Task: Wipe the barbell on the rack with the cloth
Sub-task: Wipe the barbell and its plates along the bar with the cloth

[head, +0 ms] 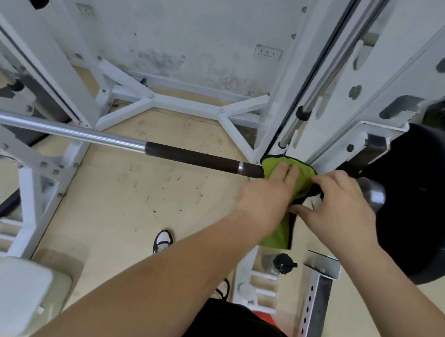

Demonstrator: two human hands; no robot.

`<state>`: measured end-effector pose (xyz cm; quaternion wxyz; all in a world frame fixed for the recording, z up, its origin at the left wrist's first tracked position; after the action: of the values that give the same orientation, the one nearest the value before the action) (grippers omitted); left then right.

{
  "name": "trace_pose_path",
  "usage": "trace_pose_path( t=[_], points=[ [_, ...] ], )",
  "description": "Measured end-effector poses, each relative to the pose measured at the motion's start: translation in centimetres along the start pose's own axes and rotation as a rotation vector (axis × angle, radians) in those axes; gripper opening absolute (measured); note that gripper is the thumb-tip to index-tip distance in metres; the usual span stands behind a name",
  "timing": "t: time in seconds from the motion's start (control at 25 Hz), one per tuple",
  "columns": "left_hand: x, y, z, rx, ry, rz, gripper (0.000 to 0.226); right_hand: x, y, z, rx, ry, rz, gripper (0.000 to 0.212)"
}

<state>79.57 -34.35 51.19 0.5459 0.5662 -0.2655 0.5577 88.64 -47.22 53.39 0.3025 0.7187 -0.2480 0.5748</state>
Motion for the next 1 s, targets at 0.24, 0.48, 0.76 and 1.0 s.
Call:
trace_pose_path(
  t=[0.24, 0.48, 0.76, 1.0],
  points=[
    [1.7, 0.5, -0.4, 0.184, 0.148, 0.038, 0.066, -0.6, -3.8, -2.8, 0.087, 0.043, -0.122, 0.014],
    [1.5, 3.0, -8.2, 0.207, 0.179, 0.032, 0.068, 0.0, -4.7, -3.1, -0.004, 0.167, -0.134, 0.04],
    [1.2, 1.3, -4.0, 0.274, 0.226, 0.056, 0.059, 0.3, -5.4, -3.8, -0.064, 0.217, -0.159, 0.023],
    [1.2, 3.5, -8.4, 0.168, 0.215, 0.02, 0.081, 0.5, -5.2, -4.3, -0.081, 0.21, -0.162, 0.022]
  ],
)
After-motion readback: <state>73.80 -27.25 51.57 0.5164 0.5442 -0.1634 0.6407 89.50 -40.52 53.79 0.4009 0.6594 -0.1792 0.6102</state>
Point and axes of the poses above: each hand's wrist, its own y-axis away from the middle knuckle, its own x-axis out of the back of the hand, z = x × y, the point moved 1 cm from there along -y, towards the middle knuckle, and after that the axes turned 11 degrees about -z, right-handed, at the moved point
